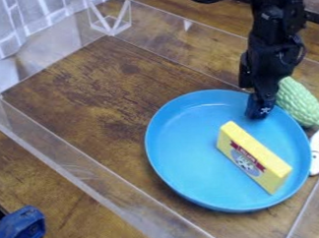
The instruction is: Put the green object in the blue tray
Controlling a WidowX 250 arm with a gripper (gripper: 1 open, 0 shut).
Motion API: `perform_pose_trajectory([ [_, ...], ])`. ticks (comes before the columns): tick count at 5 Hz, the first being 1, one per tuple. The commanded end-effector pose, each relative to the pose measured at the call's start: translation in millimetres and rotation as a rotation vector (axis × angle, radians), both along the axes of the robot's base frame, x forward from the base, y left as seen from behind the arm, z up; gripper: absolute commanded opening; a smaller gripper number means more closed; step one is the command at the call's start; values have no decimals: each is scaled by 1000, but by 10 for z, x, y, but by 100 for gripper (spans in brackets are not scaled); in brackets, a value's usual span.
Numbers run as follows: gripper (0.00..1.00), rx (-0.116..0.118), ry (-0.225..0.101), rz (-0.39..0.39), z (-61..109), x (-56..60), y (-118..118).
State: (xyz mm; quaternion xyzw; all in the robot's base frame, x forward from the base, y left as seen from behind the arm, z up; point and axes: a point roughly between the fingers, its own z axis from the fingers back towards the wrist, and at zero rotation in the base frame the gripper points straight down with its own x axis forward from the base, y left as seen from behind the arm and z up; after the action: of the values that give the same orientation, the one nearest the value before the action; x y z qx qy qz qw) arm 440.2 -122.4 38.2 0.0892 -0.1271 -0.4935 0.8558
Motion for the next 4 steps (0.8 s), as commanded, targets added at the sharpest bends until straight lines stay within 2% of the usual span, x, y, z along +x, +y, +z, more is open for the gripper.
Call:
perform_pose_trajectory([
  [1,100,-22,-56,20,207,114,76],
  [2,100,-34,-67,18,183,117,-28],
  [4,100,-52,-80,12,129,45,-202],
])
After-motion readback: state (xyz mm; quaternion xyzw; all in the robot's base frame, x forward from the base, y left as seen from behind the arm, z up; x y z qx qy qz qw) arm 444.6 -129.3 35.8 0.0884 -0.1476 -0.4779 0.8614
